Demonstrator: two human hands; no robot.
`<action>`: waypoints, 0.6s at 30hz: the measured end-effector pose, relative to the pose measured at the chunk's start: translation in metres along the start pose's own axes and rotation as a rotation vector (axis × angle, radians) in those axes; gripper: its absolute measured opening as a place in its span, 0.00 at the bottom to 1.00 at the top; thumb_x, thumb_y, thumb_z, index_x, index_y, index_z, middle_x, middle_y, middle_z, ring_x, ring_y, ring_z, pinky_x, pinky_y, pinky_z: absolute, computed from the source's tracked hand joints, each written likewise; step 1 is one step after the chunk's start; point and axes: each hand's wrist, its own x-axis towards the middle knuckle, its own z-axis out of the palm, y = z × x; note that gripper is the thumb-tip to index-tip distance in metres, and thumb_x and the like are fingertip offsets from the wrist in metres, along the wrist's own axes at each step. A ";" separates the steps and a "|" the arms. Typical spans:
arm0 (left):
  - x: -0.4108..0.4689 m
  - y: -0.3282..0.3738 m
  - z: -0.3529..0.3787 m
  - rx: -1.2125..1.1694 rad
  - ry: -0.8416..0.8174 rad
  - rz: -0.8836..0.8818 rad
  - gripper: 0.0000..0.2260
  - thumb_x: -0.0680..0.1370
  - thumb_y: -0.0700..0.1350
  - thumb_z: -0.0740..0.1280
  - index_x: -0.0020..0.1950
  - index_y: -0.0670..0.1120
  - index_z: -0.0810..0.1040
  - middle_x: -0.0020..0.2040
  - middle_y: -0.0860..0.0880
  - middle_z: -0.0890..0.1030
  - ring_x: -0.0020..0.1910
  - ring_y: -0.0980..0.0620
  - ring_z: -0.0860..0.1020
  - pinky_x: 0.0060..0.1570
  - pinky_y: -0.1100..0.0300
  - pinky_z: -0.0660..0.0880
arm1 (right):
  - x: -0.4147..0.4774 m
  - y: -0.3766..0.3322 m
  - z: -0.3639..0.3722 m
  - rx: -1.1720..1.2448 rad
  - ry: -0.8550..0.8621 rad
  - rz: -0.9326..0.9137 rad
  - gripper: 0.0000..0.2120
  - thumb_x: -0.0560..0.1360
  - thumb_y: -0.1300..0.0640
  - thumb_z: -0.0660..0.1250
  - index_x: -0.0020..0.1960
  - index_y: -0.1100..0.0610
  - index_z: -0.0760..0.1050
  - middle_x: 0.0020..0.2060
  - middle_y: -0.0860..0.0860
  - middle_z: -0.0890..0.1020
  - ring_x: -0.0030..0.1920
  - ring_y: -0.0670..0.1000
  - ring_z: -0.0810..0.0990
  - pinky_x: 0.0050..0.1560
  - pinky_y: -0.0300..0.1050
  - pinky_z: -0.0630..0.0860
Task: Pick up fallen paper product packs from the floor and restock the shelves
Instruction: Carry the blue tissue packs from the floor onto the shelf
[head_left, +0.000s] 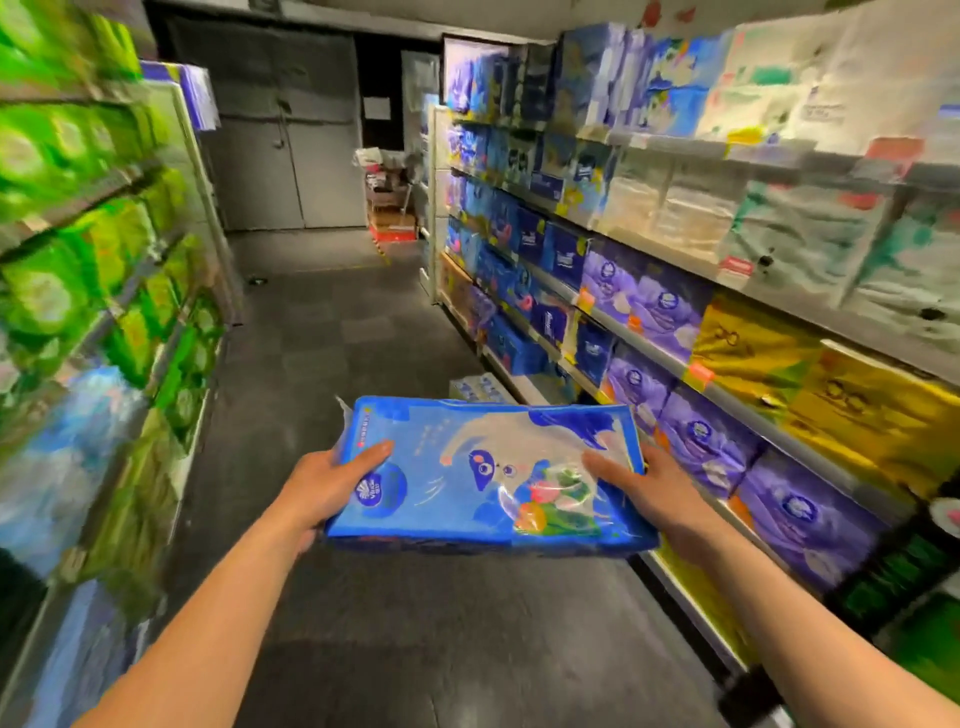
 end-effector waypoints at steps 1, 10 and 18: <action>0.041 0.010 -0.002 0.018 -0.003 0.011 0.11 0.76 0.48 0.75 0.51 0.41 0.84 0.37 0.45 0.86 0.32 0.52 0.85 0.29 0.62 0.80 | 0.038 -0.005 0.010 -0.011 0.009 0.017 0.15 0.73 0.47 0.77 0.55 0.53 0.80 0.46 0.52 0.88 0.45 0.55 0.88 0.54 0.59 0.84; 0.371 0.151 0.017 0.101 -0.075 0.033 0.15 0.73 0.51 0.77 0.52 0.41 0.85 0.44 0.42 0.87 0.44 0.43 0.86 0.49 0.49 0.82 | 0.345 -0.089 0.055 0.068 0.064 0.031 0.11 0.76 0.51 0.74 0.53 0.56 0.79 0.39 0.50 0.88 0.38 0.51 0.88 0.35 0.42 0.82; 0.646 0.241 0.089 0.138 -0.160 0.100 0.15 0.74 0.51 0.76 0.51 0.40 0.85 0.42 0.41 0.87 0.42 0.43 0.87 0.44 0.52 0.82 | 0.625 -0.122 0.054 -0.036 0.161 -0.041 0.10 0.76 0.49 0.73 0.52 0.55 0.81 0.42 0.50 0.89 0.42 0.52 0.88 0.48 0.50 0.85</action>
